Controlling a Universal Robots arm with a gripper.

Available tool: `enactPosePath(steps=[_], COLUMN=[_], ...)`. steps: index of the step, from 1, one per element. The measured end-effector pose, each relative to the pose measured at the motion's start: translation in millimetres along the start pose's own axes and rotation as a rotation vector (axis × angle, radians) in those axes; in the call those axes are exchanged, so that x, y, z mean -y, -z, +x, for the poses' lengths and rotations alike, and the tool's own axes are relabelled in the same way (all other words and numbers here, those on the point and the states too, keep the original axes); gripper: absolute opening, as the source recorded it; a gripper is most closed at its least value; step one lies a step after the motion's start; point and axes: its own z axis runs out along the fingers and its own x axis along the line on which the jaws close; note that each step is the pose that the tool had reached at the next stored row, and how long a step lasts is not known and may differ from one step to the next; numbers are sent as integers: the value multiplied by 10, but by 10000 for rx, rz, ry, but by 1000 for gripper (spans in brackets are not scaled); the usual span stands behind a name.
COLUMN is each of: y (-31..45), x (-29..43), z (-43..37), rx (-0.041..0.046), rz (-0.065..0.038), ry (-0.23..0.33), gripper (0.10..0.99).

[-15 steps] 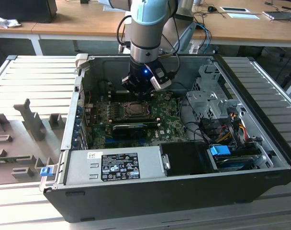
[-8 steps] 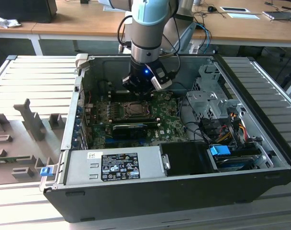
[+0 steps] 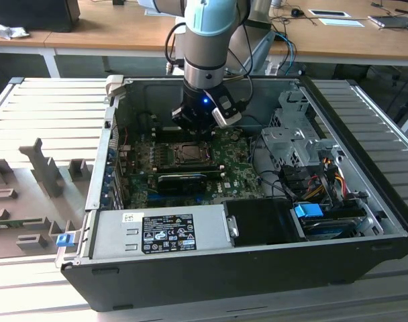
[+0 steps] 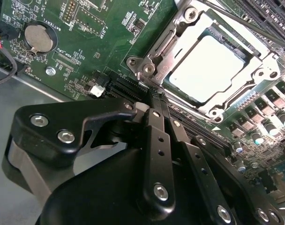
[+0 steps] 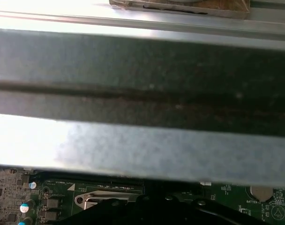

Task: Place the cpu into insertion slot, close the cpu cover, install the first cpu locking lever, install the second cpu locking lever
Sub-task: 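Install the first cpu locking lever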

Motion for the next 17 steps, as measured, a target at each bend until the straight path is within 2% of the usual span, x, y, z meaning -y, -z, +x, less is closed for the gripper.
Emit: enactPosePath(steps=[6,10,11,14,17], y=[-20,-14,-1,113,123], x=[3,1,-1,-16,-7], z=[0,0,-1,-2,-2], rx=[-3,1,4,1,1], rz=[49,16,13,14,16], ry=[-2,-4,-3,-3,-1], gripper=[106,106,106,106,106])
